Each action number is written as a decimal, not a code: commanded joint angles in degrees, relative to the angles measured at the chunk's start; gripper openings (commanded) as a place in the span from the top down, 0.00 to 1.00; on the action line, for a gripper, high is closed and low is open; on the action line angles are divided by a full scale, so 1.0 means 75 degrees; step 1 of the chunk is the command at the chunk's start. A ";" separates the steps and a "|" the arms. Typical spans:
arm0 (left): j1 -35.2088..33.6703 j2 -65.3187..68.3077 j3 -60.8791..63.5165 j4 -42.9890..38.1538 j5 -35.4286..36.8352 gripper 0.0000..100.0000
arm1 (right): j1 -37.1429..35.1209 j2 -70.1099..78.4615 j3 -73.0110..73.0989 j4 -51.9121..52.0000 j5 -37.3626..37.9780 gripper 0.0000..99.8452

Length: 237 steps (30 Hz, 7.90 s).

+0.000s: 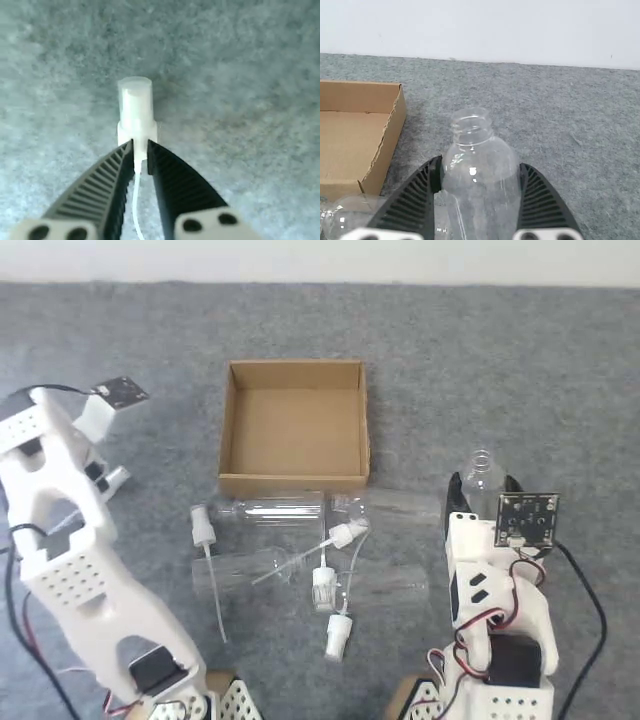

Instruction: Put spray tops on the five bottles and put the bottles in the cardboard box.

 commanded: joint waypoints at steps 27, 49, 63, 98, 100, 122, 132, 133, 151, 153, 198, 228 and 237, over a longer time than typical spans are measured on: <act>0.0012 -0.0012 -0.1190 0.0410 0.0434 0.83 | 0.0029 -0.0111 -0.0094 -0.0158 0.0000 0.96; 0.0082 -0.0188 -0.1237 0.1336 0.0434 0.99 | 0.0029 -0.0111 -0.0094 -0.0158 0.0000 0.96; -0.0246 -0.2403 -0.1166 0.1700 0.1043 0.99 | -0.0862 -0.0111 -0.0094 -0.0076 -0.0059 0.96; 0.0563 -0.5556 -0.1178 0.1641 0.7045 0.99 | -0.3042 -0.0100 -0.0105 -0.2104 -0.0070 0.96; 0.0715 -0.5744 -0.1178 0.1641 0.7361 0.99 | -0.3042 -0.0041 -0.0105 -0.2467 -0.0070 0.96; 0.2520 -0.7303 -0.1166 0.1477 1.0338 0.99 | -0.4144 -0.0018 -0.0094 -0.3804 -0.0070 0.96; 0.3587 -0.8791 0.0041 0.1325 1.1042 0.99 | -0.4167 0.1108 0.0094 -0.3862 -0.0574 0.96; 0.3634 -0.9014 0.0322 0.1172 1.1053 0.99 | -0.4202 0.1178 0.0094 -0.3862 -0.0574 0.96; 0.3716 -1.3304 0.5914 -0.3247 1.2718 0.99 | -0.5339 0.1295 0.0774 -0.3874 -0.0527 0.96; 0.3716 -1.3621 0.6207 -0.3552 1.3034 0.99 | -0.5597 0.1295 0.0856 -0.3874 -0.0516 0.96; 0.6869 -1.6129 0.9547 -0.4993 1.2050 0.99 | -0.6476 0.1295 0.1336 -0.3851 0.0047 0.96; 0.7408 -1.6141 0.8574 -0.3259 1.1335 0.74 | -0.6464 0.1295 0.1348 -0.3827 0.0047 0.96; 0.6681 -1.6141 0.8516 -0.3399 1.0983 0.75 | -0.6464 0.1295 0.1360 -0.3780 0.0047 0.96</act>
